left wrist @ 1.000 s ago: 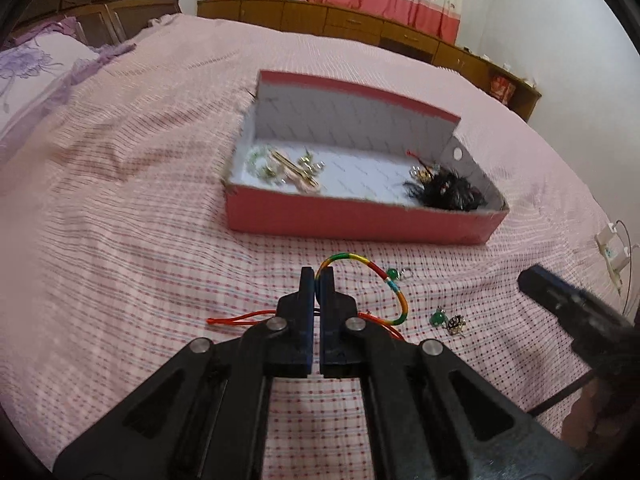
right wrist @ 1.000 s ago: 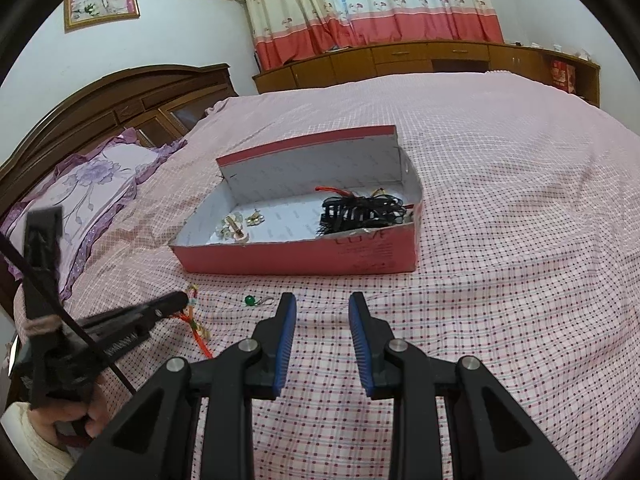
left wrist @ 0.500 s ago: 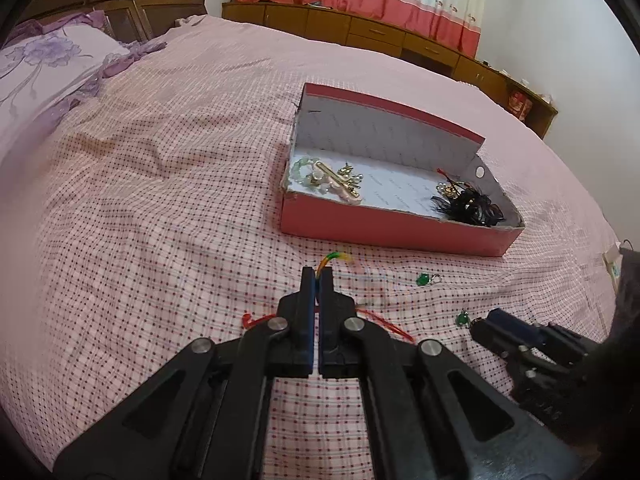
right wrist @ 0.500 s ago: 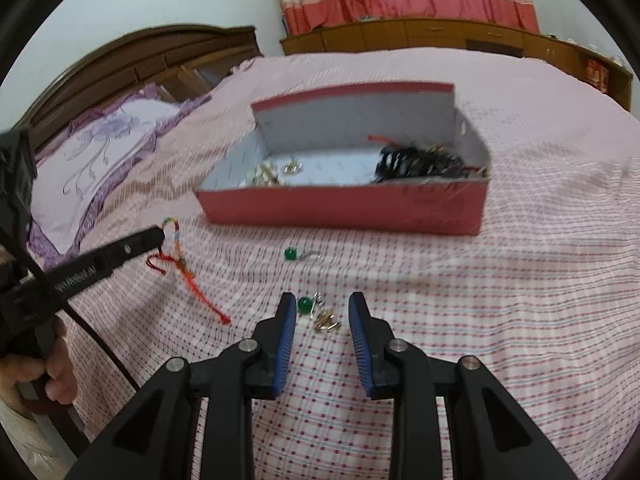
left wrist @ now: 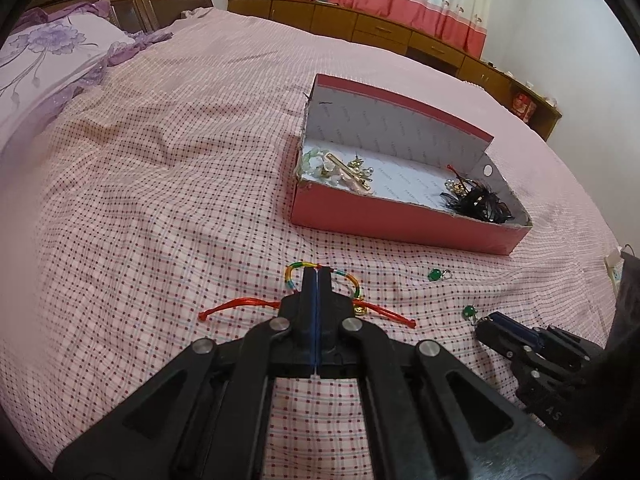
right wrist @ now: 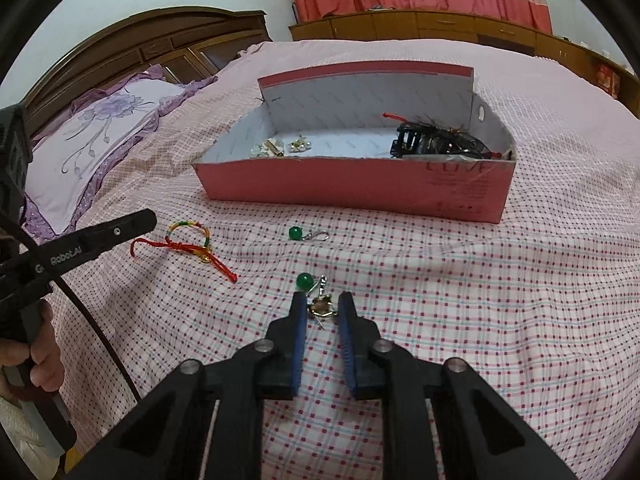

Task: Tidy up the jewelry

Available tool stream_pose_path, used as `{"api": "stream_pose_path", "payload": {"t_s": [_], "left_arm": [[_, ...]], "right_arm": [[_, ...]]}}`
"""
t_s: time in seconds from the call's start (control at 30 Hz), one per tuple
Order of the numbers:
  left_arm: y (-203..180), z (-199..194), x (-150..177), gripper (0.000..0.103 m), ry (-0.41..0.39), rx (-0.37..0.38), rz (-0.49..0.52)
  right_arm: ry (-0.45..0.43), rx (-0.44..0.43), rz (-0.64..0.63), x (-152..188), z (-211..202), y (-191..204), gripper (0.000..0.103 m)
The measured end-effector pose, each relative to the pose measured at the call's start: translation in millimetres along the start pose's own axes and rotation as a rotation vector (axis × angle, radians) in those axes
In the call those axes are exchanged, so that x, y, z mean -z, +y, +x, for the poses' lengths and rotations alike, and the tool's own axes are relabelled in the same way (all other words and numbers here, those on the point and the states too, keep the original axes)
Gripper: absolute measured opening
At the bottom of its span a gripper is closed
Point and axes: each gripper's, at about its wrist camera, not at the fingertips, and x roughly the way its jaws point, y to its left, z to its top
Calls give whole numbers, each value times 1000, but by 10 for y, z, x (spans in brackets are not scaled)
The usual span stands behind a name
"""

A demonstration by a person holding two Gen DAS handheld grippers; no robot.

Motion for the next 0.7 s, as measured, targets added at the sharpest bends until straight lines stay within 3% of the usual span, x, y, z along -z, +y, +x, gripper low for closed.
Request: {"api": "stream_pose_path", "payload": {"t_s": [0.43, 0.53, 0.7], "left_arm": [[98, 140, 38, 0, 56, -2, -31], [112, 193, 46, 17, 69, 3, -46], [119, 338, 21, 19, 79, -2, -45]], "right_arm": [[-80, -21, -26, 53, -482, -32, 17], [-95, -15, -12, 23, -533, -78, 17], [-104, -9, 7, -1, -547, -129, 17]]}}
